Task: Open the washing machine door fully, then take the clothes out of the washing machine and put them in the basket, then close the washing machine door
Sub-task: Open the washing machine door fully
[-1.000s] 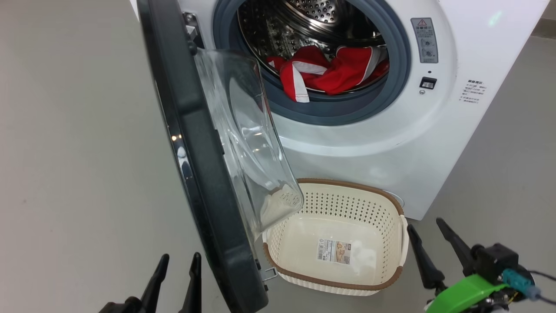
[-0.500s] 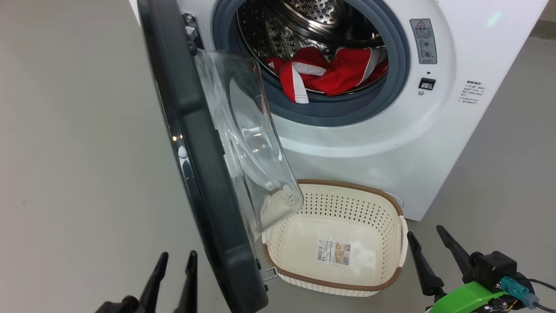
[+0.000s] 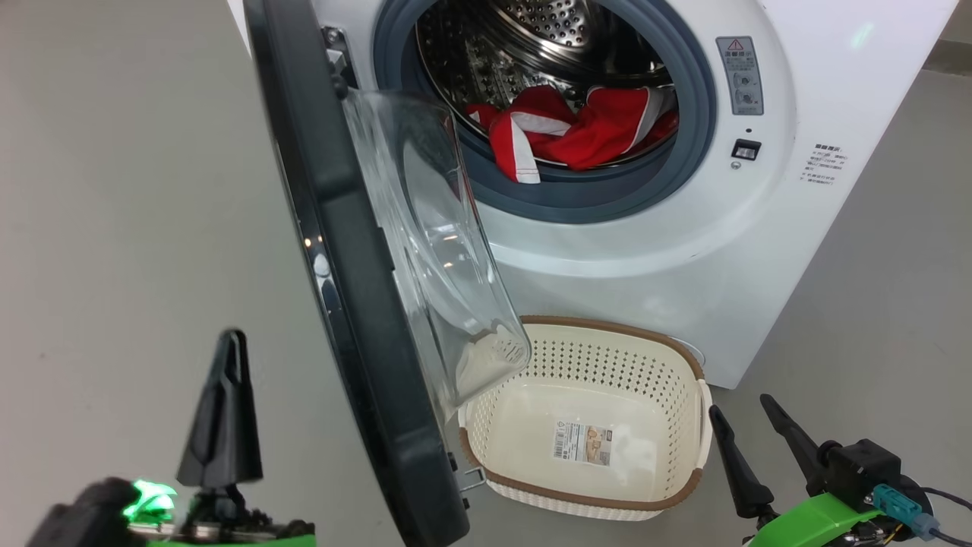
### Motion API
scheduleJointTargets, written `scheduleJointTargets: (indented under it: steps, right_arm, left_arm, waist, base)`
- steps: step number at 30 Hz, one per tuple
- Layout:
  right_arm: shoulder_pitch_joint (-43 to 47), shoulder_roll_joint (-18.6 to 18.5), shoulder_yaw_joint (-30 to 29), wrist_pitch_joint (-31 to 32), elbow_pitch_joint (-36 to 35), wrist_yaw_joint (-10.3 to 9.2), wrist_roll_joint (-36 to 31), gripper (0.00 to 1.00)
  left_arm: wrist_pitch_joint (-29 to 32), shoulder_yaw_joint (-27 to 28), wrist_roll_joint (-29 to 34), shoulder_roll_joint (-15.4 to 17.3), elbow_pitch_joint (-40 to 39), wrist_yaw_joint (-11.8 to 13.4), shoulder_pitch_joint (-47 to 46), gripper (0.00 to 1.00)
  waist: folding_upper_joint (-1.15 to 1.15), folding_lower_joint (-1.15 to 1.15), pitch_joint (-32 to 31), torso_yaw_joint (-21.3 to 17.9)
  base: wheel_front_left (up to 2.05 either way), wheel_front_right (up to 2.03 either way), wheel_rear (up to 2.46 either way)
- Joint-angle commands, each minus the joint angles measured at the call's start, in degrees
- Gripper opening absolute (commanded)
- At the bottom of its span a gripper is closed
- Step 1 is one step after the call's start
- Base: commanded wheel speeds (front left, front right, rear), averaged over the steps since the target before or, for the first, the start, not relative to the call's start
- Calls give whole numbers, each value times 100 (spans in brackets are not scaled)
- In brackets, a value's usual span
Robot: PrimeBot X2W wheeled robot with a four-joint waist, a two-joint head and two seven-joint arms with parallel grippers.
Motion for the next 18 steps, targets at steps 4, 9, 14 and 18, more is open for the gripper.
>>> scheduleJointTargets:
  steps: [4,9,14,18]
  right_arm:
    - [-87,-65,109,-60,-162,36,-84,100]
    - [-101,-53,128,-60,-177,36,-79,100]
    - [-123,-33,153,-60,-201,36,-49,100]
    - [-157,-41,171,-60,-224,36,-34,100]
  left_arm:
    - [-59,-67,185,39,-908,-2,-212,0]
    - [-59,-735,346,39,-1081,-265,5,0]
    - [-59,-1251,410,39,-902,-429,244,0]
    - [-59,-1595,391,39,-506,-565,403,0]
  waist:
    - [0,0,0,-2]
    - [0,0,-3,-9]
    - [0,0,-2,-21]
    - [0,0,18,-10]
  base:
    - [0,0,0]
    - [0,0,0]
    - [0,0,0]
    - [0,0,0]
